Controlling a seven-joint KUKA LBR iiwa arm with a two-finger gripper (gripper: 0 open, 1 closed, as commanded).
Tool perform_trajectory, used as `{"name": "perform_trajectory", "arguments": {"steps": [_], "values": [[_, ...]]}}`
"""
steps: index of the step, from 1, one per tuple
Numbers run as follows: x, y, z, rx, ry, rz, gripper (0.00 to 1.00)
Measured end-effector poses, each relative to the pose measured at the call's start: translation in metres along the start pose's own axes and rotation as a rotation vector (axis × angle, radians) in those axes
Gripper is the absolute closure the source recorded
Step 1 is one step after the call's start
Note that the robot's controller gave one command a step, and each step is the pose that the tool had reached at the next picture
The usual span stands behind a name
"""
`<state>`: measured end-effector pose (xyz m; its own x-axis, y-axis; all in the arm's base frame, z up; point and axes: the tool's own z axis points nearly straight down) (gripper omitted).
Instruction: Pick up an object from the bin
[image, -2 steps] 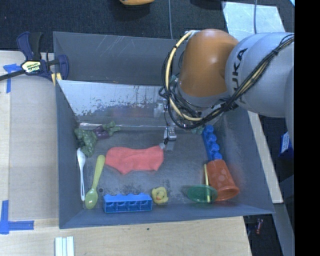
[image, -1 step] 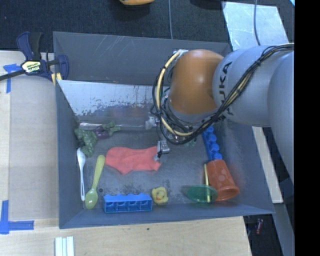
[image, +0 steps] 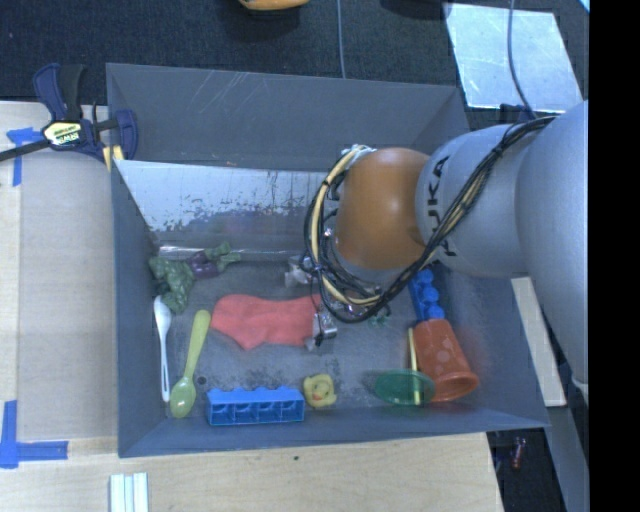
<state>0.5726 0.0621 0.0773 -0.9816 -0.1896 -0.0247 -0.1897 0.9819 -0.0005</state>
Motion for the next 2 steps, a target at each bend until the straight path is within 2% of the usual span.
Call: {"name": "perform_trajectory", "arguments": {"steps": [1,2], "values": [[-0.0204,-0.0428,0.0028,0.003,0.008,0.177,1.00],[-0.0205,-0.0427,0.0027,0.003,0.008,0.176,1.00]]}}
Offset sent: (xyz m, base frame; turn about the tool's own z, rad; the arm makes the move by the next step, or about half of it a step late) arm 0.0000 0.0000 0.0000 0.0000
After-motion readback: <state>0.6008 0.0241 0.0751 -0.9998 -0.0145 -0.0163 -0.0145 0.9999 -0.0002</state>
